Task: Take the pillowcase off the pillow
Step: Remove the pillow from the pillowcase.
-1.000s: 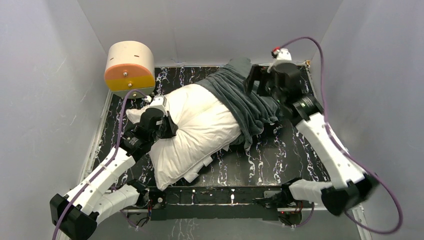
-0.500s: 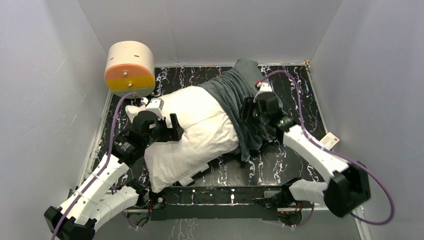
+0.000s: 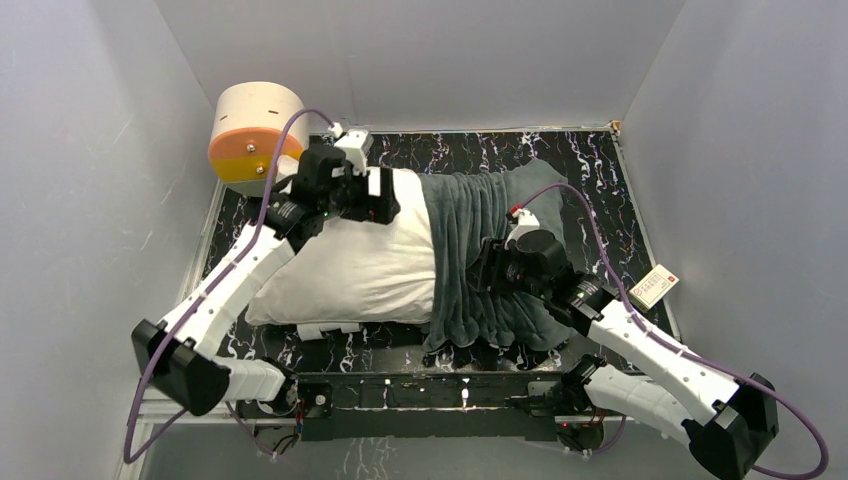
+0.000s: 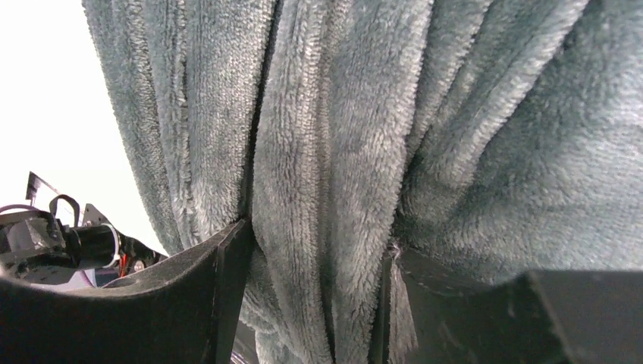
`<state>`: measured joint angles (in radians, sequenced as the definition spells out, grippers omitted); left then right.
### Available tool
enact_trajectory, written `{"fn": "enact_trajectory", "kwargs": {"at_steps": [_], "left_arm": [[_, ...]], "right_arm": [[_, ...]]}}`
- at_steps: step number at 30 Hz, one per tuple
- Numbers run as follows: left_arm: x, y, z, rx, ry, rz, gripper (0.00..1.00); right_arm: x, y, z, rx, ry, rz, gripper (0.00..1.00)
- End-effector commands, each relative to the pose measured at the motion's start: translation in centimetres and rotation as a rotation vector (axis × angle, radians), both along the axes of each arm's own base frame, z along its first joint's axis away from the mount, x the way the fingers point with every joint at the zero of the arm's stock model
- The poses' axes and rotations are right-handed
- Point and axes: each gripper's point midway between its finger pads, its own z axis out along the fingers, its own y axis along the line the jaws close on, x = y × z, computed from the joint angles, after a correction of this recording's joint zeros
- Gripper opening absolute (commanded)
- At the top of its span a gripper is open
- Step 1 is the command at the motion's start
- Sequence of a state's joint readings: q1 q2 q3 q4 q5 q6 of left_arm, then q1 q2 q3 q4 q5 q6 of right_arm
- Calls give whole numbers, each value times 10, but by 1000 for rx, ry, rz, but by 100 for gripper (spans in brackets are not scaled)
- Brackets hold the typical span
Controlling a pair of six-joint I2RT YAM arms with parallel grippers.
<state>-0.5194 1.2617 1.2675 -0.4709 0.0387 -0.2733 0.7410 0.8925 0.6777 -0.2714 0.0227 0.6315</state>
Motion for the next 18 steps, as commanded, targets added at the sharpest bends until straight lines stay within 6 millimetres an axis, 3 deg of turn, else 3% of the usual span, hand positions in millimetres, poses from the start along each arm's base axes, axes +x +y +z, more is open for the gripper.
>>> {"fn": "enact_trajectory", "kwargs": {"at_steps": [1,3,5,8,12,13,15,16,18], "left_arm": [[27,-37,74,-77,-194,-150,98],[45,-41,79,-55,-205,-127,98],[67,-42,61,0,-162,-80,98],[90,-34,1,117,-22,12,98],[68,-28,-74,168,187,20,97],[59,-26,-89,165,220,23,91],[35,-27,-114,133,271,-27,64],[26,-28,-118,112,283,-44,51],[11,-33,-113,53,271,-92,35]], "right_arm": [[-18,-11,-5,-70,42,30,63],[-18,-14,-4,-80,35,23,64],[-17,-16,-3,-89,33,14,65],[-13,-20,9,-87,4,-13,70],[5,-37,53,-103,-124,-108,80],[11,-44,66,-114,-169,-140,81],[23,-54,96,-131,-259,-198,84],[28,-58,111,-136,-291,-222,84],[40,-64,140,-148,-338,-282,85]]}}
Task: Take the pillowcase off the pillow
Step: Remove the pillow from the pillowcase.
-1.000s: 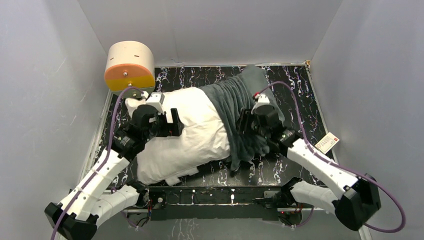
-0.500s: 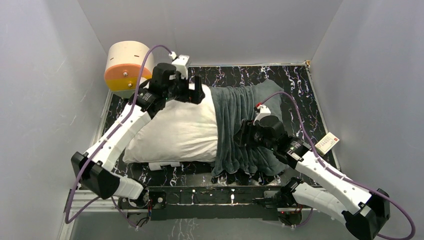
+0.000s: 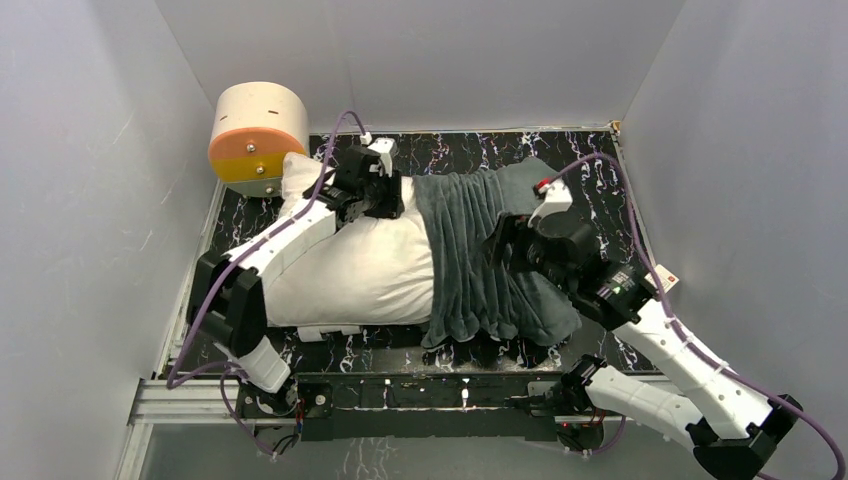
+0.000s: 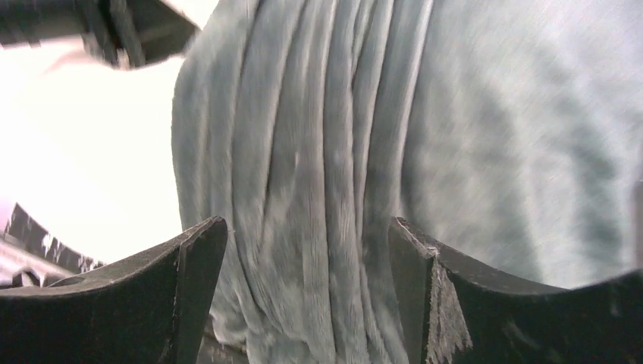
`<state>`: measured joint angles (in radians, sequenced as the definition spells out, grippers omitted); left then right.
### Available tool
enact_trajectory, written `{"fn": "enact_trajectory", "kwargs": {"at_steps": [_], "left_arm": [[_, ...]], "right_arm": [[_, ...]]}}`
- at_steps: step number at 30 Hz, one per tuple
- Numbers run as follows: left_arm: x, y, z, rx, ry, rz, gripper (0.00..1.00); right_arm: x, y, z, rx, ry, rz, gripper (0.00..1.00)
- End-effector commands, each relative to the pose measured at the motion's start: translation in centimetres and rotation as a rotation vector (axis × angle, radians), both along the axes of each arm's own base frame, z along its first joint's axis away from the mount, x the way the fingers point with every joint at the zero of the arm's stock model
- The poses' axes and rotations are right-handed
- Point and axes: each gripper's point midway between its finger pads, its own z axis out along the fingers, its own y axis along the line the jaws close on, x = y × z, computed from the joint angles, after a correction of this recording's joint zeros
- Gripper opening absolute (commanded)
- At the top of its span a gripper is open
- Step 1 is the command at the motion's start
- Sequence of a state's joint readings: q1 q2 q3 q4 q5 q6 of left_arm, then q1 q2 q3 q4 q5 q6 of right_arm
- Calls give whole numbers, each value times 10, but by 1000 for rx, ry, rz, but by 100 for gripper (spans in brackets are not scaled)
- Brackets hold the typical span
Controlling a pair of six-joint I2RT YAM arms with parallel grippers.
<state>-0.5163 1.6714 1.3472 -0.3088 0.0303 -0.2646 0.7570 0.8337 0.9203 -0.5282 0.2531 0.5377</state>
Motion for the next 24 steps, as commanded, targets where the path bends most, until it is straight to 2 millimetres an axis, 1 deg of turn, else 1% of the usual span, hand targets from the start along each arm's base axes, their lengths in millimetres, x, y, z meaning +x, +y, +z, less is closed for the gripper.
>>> {"fn": "enact_trajectory", "kwargs": {"at_steps": [1,2,3,5,7,9,12,13,15,17,20,22,23,24], "left_arm": [[-67,4,-9,-64,121,-102,25],[-70,6,-3,-74,101,-104,19],[-72,6,2,-87,87,-108,12],[-78,4,16,-129,53,-127,0],[-84,1,23,-169,39,-137,0],[-93,2,23,-191,36,-149,0],[-104,8,19,-207,20,-137,0],[-108,10,21,-215,6,-138,0],[-111,13,22,-230,-16,-130,0],[-110,11,22,-242,-30,-129,0],[-108,7,22,-247,-17,-144,0],[-108,8,22,-253,-11,-125,0],[-107,9,22,-254,-12,-109,0],[-105,13,21,-245,-16,-86,0]], "right_arm": [[34,-27,87,-35,-209,-182,86],[42,-30,96,-56,-224,-220,86],[51,-32,101,-90,-233,-249,87],[69,-30,105,-168,-235,-287,88],[90,-27,100,-236,-209,-325,90],[114,-24,90,-251,-159,-334,94],[152,-26,71,-180,-57,-304,96],[162,-23,67,-152,-41,-268,96],[181,-13,67,-119,-37,-186,98],[198,-5,61,-148,-43,-137,99],[215,2,35,-231,-6,-82,99],[221,0,9,-303,47,-61,98],[221,-3,-3,-340,79,-55,96],[218,-8,-18,-377,129,-61,90]]}}
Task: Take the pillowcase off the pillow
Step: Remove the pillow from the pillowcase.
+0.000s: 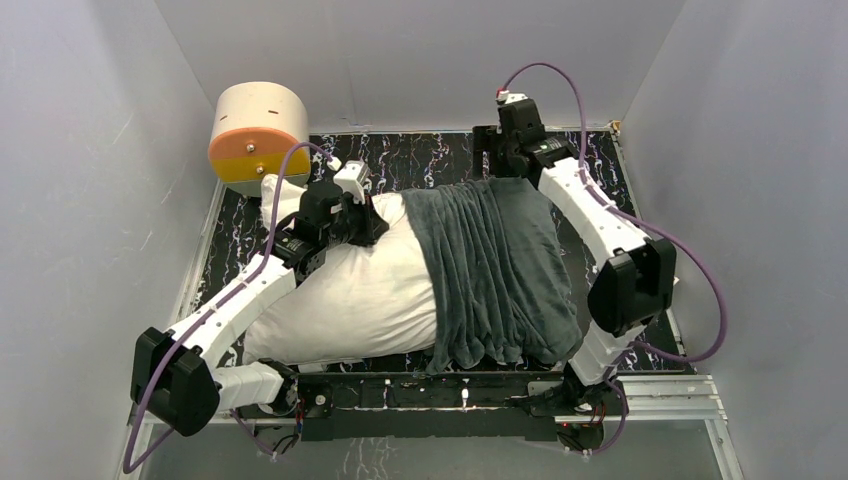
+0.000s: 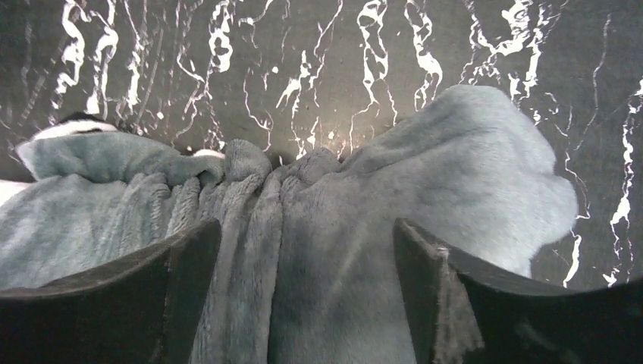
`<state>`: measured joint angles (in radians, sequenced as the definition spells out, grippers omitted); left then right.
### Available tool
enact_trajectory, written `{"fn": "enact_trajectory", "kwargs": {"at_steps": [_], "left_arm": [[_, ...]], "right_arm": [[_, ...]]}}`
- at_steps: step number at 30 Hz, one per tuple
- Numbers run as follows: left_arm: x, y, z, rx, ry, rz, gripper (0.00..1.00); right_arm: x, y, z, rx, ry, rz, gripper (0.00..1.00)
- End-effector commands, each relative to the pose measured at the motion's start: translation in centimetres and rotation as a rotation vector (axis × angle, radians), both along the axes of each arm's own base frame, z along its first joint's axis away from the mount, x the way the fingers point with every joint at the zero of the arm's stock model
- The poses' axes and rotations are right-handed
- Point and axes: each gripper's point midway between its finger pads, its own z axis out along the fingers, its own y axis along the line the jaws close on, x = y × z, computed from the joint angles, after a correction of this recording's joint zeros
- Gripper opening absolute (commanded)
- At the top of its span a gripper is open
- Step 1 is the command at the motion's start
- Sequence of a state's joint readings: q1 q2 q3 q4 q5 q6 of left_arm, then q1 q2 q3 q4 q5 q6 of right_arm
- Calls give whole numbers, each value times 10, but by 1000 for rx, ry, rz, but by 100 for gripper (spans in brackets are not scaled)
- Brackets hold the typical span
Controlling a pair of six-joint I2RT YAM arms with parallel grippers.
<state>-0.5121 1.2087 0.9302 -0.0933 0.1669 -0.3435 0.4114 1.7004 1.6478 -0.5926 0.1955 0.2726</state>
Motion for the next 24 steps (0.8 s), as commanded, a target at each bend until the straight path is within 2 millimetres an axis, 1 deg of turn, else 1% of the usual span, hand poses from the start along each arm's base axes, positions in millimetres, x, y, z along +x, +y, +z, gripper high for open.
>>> {"fn": "enact_trajectory", "kwargs": {"at_steps": [1,2,4,6,7,9,11,12,13,15,16,17,19,21,23,24], "left_arm": [[-26,0,-25,17,125,-20,0],[-25,4,-26,24,127,4,0],[-25,8,-27,29,134,29,0],[-28,10,-26,30,140,30,0],[-30,12,-27,35,143,38,0],[-31,22,-32,57,145,81,0],[-34,31,-36,75,145,120,0],[-36,34,-35,81,147,127,0],[-37,37,-35,88,147,136,0],[-38,42,-36,102,146,153,0],[-39,43,-36,107,148,155,0],[-40,44,-38,113,151,154,0],[-41,43,-38,111,152,148,0],[-42,41,-37,102,154,136,0],[-44,39,-35,90,150,125,0],[-44,38,-34,83,148,118,0]], "right_arm": [[-1,-2,-16,-100,66,69,84],[-4,-6,-25,-111,81,62,77],[-6,-10,-30,-97,74,71,68],[-2,-18,-29,-81,54,72,50],[2,-26,-28,-93,41,43,41],[13,-48,-26,-141,17,-34,21],[24,-78,-25,-199,9,-120,12],[28,-93,-25,-218,11,-170,6],[32,-110,-25,-221,14,-219,3],[38,-133,-25,-200,21,-277,0],[39,-139,-25,-187,28,-284,0],[39,-138,-24,-173,34,-275,0],[36,-123,-17,-113,41,-208,0],[32,-111,-3,-60,27,-156,0],[25,-97,17,4,5,-99,18],[22,-85,26,59,-4,-52,23]]}}
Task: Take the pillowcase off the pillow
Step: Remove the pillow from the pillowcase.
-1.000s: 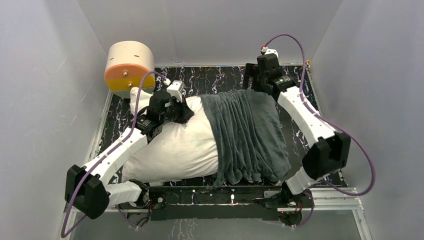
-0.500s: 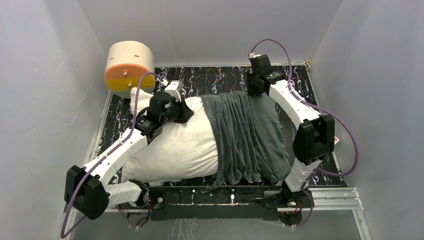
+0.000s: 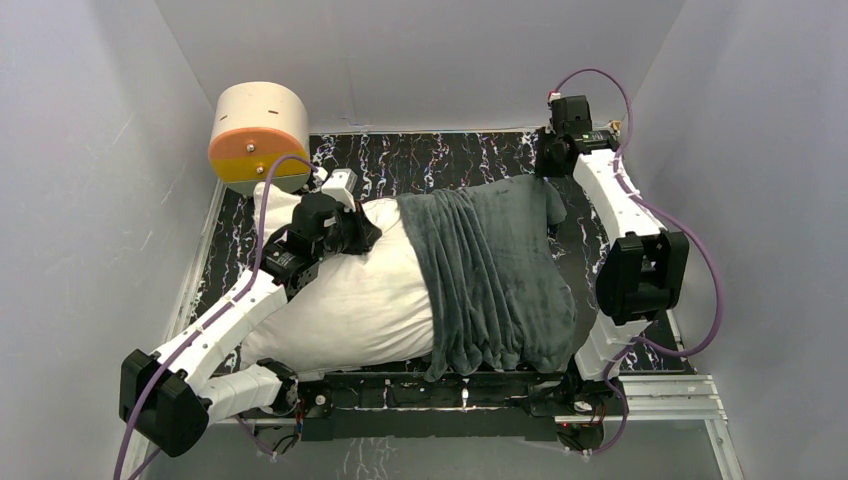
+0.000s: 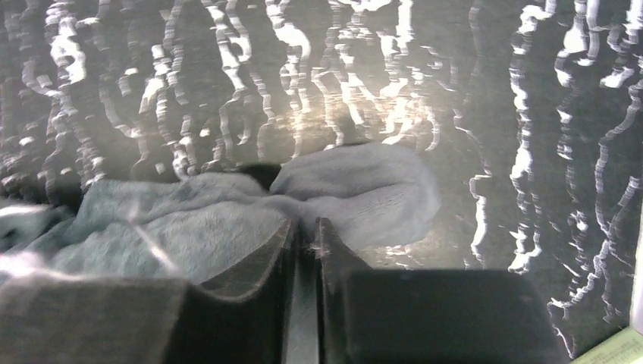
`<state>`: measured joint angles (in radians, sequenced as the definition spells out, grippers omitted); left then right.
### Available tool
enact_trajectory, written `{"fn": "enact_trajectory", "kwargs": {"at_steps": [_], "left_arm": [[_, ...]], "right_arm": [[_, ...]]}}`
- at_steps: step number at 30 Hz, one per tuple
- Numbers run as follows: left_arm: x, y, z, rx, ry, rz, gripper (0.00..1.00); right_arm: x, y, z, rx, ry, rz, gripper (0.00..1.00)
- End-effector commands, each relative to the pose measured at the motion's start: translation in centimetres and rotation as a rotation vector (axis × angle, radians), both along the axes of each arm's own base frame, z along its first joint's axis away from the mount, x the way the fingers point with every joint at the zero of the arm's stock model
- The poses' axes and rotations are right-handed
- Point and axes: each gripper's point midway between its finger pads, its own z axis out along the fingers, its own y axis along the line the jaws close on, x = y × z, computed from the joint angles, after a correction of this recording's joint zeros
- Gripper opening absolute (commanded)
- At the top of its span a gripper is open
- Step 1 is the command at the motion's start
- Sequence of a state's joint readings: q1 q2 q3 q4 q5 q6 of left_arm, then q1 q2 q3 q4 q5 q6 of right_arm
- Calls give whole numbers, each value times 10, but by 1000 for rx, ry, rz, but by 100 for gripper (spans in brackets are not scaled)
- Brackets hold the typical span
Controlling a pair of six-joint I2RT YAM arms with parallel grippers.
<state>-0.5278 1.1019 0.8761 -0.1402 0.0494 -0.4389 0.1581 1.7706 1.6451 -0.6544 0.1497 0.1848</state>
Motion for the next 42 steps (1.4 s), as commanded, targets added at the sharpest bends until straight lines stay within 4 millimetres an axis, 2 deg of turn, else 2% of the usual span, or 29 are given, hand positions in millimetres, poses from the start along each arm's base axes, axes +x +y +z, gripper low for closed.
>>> {"fn": "enact_trajectory", "kwargs": {"at_steps": [1,3,6,9,13,15,18,19,21,22,24,28,30,32,33,36,37,38,40,42], "left_arm": [[-31,16,-36,88,136,-25,0],[-32,12,-35,81,139,-44,0],[-31,10,-34,69,142,-46,0],[-29,9,-32,60,139,-38,0],[-29,9,-33,65,156,-35,0],[-30,10,-34,61,160,-26,0],[-28,13,-35,69,161,0,0],[-28,15,-36,73,162,9,0],[-27,16,-35,79,164,18,0],[-27,16,-36,81,167,17,0],[-27,18,-36,87,165,21,0],[-27,22,-33,99,161,40,0],[-29,23,-32,103,162,38,0],[-26,27,-30,113,149,60,0],[-26,28,-30,115,145,60,0],[-26,26,-26,108,136,49,0],[-26,25,-26,105,135,46,0],[-26,25,-24,103,132,44,0],[-28,20,-23,86,134,20,0],[-29,18,-23,80,138,9,0]], "right_arm": [[-7,39,79,190,-157,161,30],[-18,70,91,302,-160,269,54],[-30,110,86,338,-127,358,74],[-41,145,61,311,-47,425,82],[-56,154,21,242,69,433,85],[-63,147,7,203,101,418,80],[-63,133,7,149,55,386,58],[-60,125,8,113,35,363,47],[-52,101,16,31,-15,292,17],[-48,90,20,3,-36,265,10],[-39,62,26,-52,-66,199,7],[-23,-9,31,-82,-92,-7,3],[-22,-22,38,-60,-103,-54,3],[-22,-6,48,17,-119,5,4],[-24,8,53,79,-123,58,5],[-36,54,72,269,-123,225,17],[-38,63,79,288,-132,244,19],[-41,73,86,304,-143,275,24],[-47,92,98,309,-160,327,42],[-53,112,102,303,-153,373,58]]}}
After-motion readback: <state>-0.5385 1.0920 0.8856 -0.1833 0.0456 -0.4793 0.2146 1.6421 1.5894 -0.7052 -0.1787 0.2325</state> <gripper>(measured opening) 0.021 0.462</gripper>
